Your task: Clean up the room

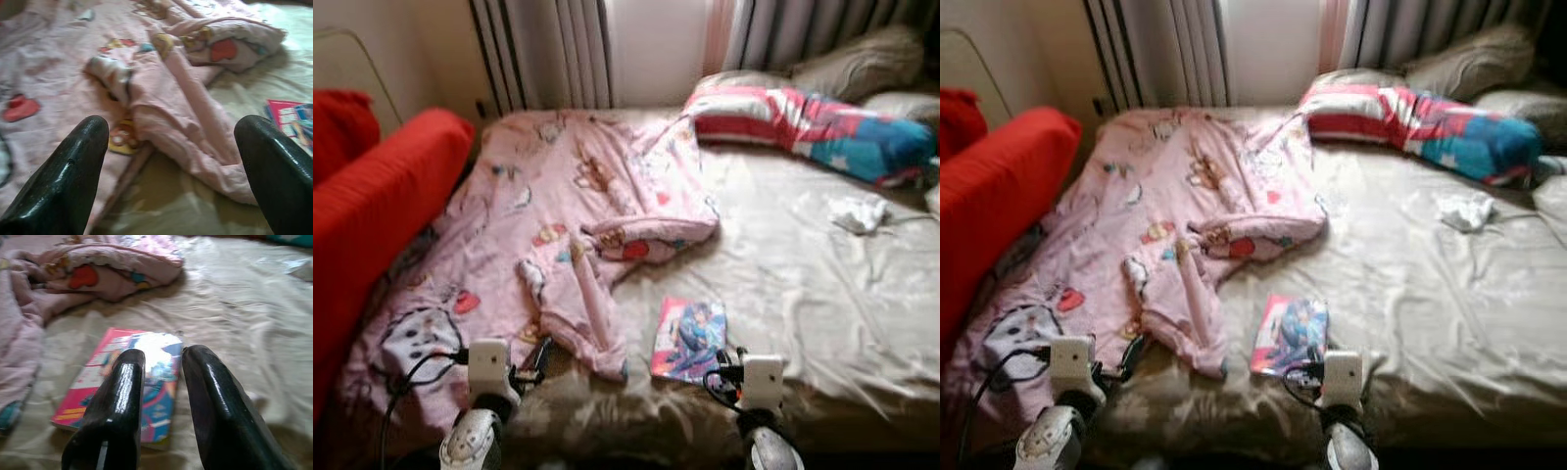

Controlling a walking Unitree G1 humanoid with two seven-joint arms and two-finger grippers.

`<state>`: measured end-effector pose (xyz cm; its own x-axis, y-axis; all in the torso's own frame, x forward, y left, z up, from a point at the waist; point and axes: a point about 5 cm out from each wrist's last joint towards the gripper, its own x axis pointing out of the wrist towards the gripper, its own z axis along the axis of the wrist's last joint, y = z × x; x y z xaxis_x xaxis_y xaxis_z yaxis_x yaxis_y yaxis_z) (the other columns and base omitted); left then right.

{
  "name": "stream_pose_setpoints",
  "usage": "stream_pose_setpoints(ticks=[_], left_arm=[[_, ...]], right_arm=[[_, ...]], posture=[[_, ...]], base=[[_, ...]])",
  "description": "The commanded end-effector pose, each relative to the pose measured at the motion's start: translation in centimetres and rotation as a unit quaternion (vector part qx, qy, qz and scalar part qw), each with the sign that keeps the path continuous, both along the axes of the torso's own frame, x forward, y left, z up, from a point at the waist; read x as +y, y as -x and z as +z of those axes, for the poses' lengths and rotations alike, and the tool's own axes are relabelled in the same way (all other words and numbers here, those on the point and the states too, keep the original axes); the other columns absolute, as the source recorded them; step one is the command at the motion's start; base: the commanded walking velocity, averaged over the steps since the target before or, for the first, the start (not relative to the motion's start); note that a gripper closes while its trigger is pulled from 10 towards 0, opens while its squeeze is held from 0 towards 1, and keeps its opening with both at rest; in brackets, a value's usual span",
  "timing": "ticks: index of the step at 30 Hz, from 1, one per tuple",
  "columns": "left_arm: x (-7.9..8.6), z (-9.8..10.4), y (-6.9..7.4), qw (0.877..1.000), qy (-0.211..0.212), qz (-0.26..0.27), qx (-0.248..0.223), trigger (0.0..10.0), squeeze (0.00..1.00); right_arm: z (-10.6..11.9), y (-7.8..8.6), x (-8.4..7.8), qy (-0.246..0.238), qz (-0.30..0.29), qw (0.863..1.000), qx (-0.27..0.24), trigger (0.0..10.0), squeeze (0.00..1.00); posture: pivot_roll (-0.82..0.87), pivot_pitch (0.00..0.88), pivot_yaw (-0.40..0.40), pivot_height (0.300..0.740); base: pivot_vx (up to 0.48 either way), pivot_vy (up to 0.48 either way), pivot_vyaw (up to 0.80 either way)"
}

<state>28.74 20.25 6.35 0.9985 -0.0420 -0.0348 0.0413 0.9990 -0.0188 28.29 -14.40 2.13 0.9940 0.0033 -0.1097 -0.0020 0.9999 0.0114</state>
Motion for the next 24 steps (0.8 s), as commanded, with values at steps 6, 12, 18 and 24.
stream_pose_setpoints(ticks=[6,12,18,24], left_arm=[[0.03,0.12,-0.08,1.0,-0.003,-0.007,0.004,10.0,0.0],[-0.03,0.15,-0.14,1.0,-0.006,-0.009,0.005,10.0,0.0],[0.0,0.13,-0.16,1.0,-0.007,-0.008,0.007,10.0,0.0],[-0.03,0.15,-0.19,1.0,-0.008,-0.008,0.008,10.0,0.0]], right_arm=[[-0.43,0.19,0.27,-0.007,0.0,1.0,0.012,10.0,0.0],[-0.5,0.18,0.43,-0.008,0.003,1.0,0.015,10.0,0.0],[-0.74,0.27,0.54,-0.007,0.004,1.0,0.023,10.0,0.0],[-0.96,0.3,0.4,-0.011,0.0,0.999,0.031,10.0,0.0]], posture=[[-0.02,0.158,0.02,0.605],[-0.02,0.165,0.023,0.605],[-0.02,0.173,0.025,0.605],[-0.02,0.176,0.026,0.605]], base=[[0.0,0.0,0.0],[0.0,0.0,0.0],[0.041,0.0,0.0],[0.258,0.0,0.0]])
